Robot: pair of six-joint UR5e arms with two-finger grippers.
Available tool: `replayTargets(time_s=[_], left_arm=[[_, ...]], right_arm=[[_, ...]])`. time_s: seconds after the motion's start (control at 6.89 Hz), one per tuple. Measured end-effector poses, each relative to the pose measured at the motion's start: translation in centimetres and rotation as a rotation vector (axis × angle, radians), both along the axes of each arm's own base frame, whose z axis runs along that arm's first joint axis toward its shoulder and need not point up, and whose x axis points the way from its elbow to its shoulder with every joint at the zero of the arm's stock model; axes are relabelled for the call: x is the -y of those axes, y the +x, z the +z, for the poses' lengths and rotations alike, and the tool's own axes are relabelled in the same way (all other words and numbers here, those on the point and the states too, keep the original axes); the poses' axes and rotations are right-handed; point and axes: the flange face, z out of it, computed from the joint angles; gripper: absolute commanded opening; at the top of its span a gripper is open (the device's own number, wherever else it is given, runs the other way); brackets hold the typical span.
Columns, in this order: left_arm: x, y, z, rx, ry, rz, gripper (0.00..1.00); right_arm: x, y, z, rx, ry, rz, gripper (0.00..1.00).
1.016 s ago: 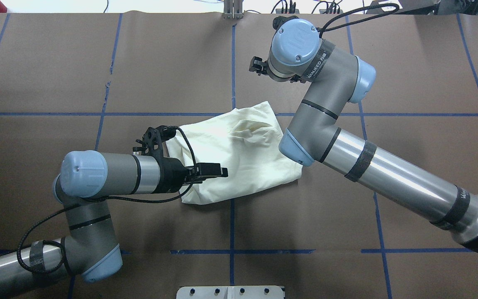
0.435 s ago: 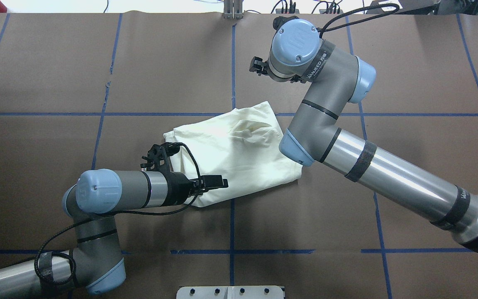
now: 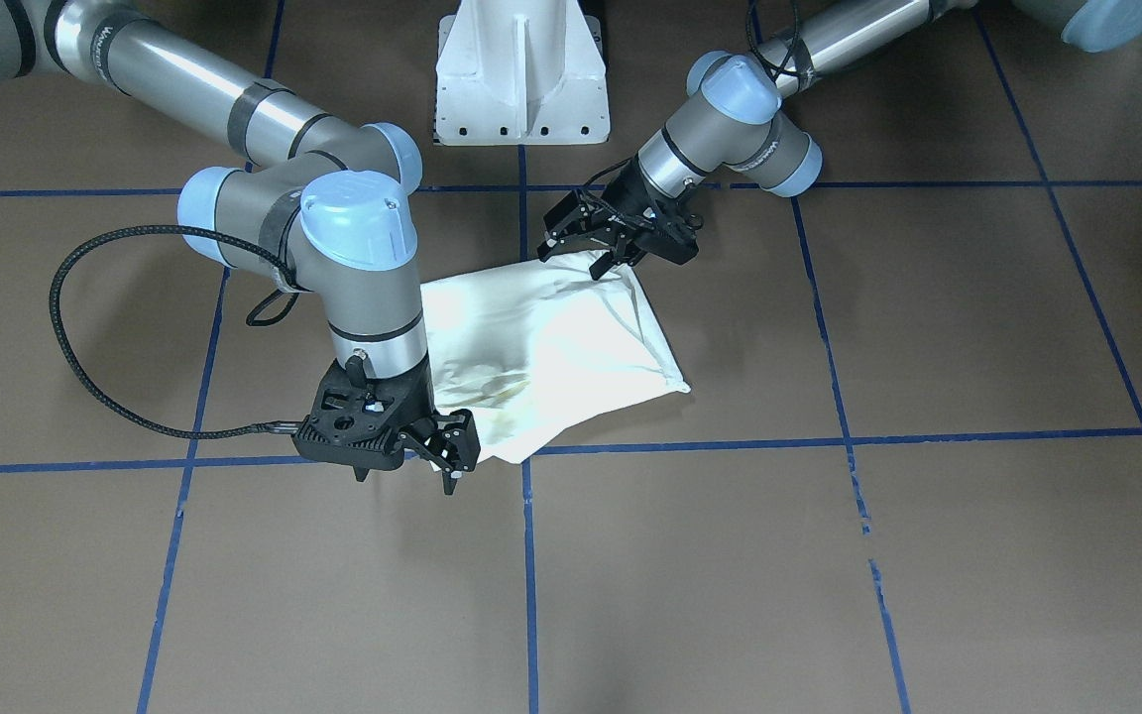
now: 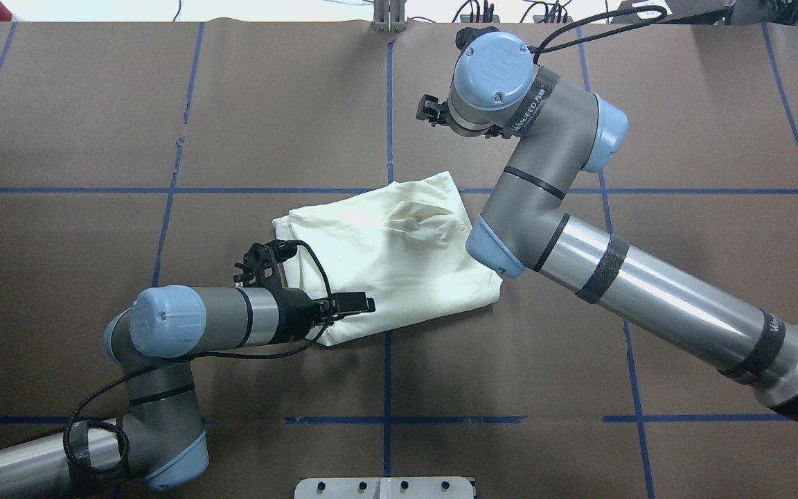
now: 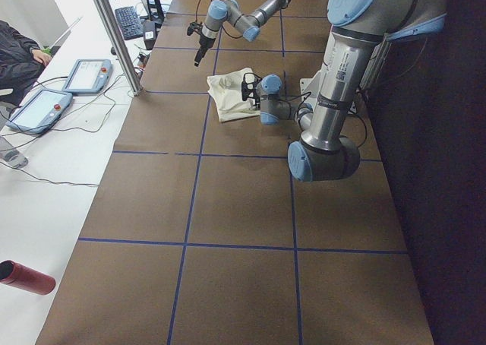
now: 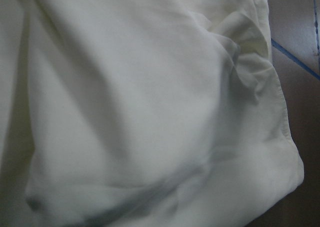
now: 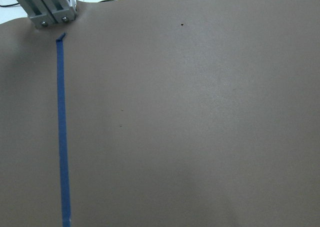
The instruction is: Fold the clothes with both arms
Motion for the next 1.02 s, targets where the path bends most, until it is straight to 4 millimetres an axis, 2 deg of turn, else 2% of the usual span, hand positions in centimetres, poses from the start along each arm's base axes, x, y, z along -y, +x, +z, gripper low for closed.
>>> replayTargets(time_s=[0.15,0.44,0.58,0.73,1.02], left_arm=[[-0.1,-0.2,-0.3,-0.006,0.001,0.0,1.0],[-0.3,-2.2,-3.4,-0.061,0.02,-0.003,1.0],[0.3,-3.3,-4.3,-0.075,0.026,-0.019,1.0],[1.3,-3.9,-4.4,-0.071,0.024,-0.038,1.0],[2.6,-2.9,-2.5,-0.028,-0.003,-0.056,1.0]], right_arm=[[0.0,0.0,0.0,0.0,0.0,0.0,1.0],[0.0,0.0,-0.1,0.002,0.0,0.0,1.0],[0.0,0.0,0.0,0.002,-0.001,0.0,1.0],[0.0,0.0,0.0,0.002,-0.002,-0.001,1.0],[-0.1,0.0,0.2,0.001,-0.003,0.0,1.0]])
